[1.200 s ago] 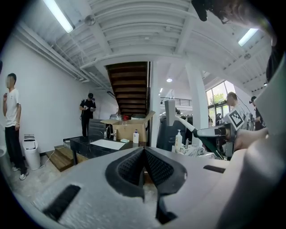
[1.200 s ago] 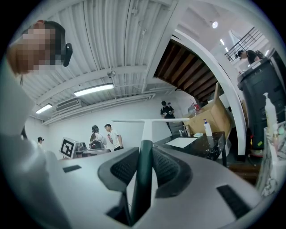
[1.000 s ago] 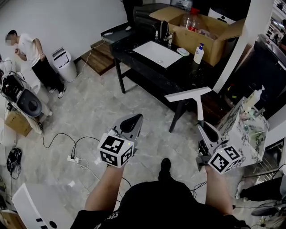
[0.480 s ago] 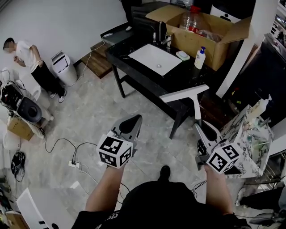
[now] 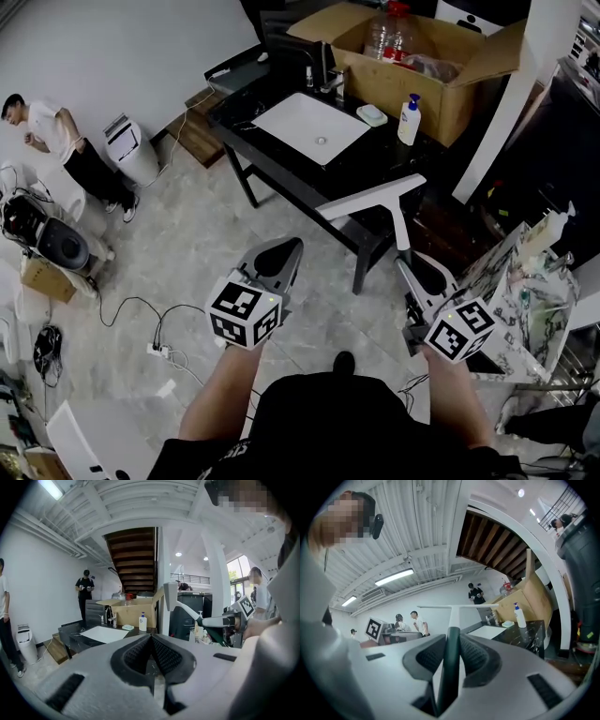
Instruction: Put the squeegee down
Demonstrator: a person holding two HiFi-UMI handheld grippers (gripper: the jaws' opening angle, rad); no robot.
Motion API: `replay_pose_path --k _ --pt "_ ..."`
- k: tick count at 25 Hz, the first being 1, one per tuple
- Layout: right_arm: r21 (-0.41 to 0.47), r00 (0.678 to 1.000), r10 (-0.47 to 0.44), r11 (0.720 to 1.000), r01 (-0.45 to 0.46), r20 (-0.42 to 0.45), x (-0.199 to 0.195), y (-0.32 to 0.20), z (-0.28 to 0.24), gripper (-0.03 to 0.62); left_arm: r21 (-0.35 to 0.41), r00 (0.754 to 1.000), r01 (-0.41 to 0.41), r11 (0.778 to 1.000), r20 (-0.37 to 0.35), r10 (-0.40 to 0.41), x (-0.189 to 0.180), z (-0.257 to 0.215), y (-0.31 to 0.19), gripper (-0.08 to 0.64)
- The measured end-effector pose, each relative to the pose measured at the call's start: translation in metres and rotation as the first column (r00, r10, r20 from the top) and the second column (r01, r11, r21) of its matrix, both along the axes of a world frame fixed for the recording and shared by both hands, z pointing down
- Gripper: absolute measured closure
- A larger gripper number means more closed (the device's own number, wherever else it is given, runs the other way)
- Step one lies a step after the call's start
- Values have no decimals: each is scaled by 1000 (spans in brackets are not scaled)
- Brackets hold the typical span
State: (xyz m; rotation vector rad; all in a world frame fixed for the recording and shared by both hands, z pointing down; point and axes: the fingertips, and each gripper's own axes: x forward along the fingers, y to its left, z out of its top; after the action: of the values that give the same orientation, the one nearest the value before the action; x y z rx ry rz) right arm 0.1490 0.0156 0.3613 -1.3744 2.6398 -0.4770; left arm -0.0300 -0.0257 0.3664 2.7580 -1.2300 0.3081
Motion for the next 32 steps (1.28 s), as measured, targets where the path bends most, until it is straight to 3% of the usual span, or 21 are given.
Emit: replay_pose_path --k 15,19,25,32 --pt "23 998 26 999 -25 -49 38 -25 3 492 29 1000 -17 999 -2 17 39 -7 -40 551" --pt "2 996 61 998 -61 -58 54 -40 10 492 66 998 -55 996 47 52 58 -3 -62 551" --pt "-31 992 105 994 -107 -74 62 -86 17 492 49 993 -113 992 22 112 74 8 -115 551" --pt "-77 984 155 984 -162 -92 63 -174 29 492 17 987 -161 987 -3 161 73 21 -207 551"
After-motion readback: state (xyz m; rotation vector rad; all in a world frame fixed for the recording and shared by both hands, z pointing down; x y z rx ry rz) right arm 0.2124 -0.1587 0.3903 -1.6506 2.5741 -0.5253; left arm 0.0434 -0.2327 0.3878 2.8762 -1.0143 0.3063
